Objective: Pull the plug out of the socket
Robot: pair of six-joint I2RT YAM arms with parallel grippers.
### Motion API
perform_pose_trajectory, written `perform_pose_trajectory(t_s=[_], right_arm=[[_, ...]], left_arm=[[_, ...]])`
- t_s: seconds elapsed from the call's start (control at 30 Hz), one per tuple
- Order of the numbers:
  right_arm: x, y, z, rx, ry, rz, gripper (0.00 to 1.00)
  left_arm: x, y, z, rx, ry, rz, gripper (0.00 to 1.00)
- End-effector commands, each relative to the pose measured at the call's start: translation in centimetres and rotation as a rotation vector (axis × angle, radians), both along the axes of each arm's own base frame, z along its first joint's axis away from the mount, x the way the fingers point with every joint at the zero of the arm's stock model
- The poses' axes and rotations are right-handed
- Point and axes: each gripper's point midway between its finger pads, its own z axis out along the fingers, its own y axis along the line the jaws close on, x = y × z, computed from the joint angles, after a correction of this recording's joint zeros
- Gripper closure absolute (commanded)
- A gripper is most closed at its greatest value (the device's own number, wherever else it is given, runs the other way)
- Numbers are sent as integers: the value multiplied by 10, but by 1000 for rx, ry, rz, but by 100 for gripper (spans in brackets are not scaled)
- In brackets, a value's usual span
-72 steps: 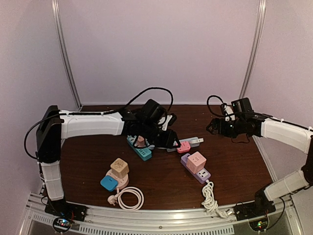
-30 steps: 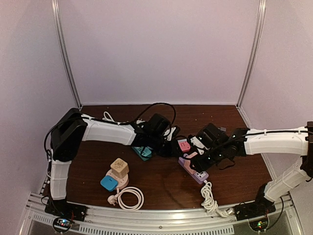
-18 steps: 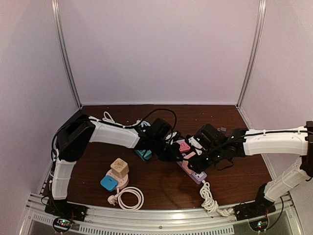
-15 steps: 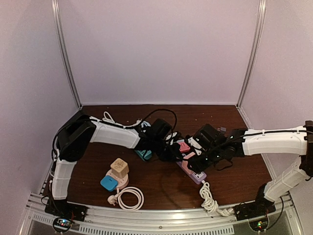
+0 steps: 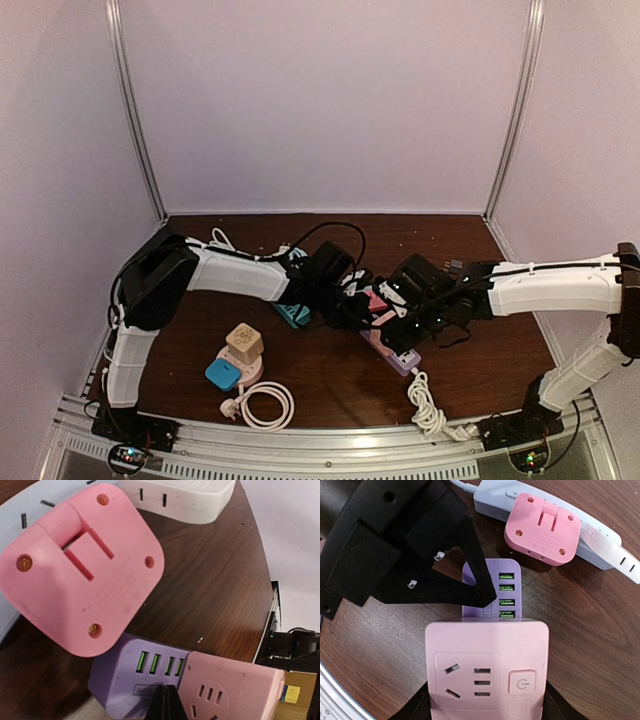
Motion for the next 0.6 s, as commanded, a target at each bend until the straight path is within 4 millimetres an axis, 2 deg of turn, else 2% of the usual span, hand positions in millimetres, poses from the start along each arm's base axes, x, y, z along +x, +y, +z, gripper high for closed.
perform_pose_trajectory(t_s=[0.0, 0.4, 0.57], right_arm=[[29, 20, 44, 94, -153, -34, 62], [30, 23, 69, 145, -185, -28, 63], [27, 23, 73, 142, -219, -12, 64]], left_arm=[[-13, 46, -69, 255, 52, -10, 100], [-26, 72, -102, 364, 78, -26, 100], [-28, 76, -107, 382, 83, -22, 100]])
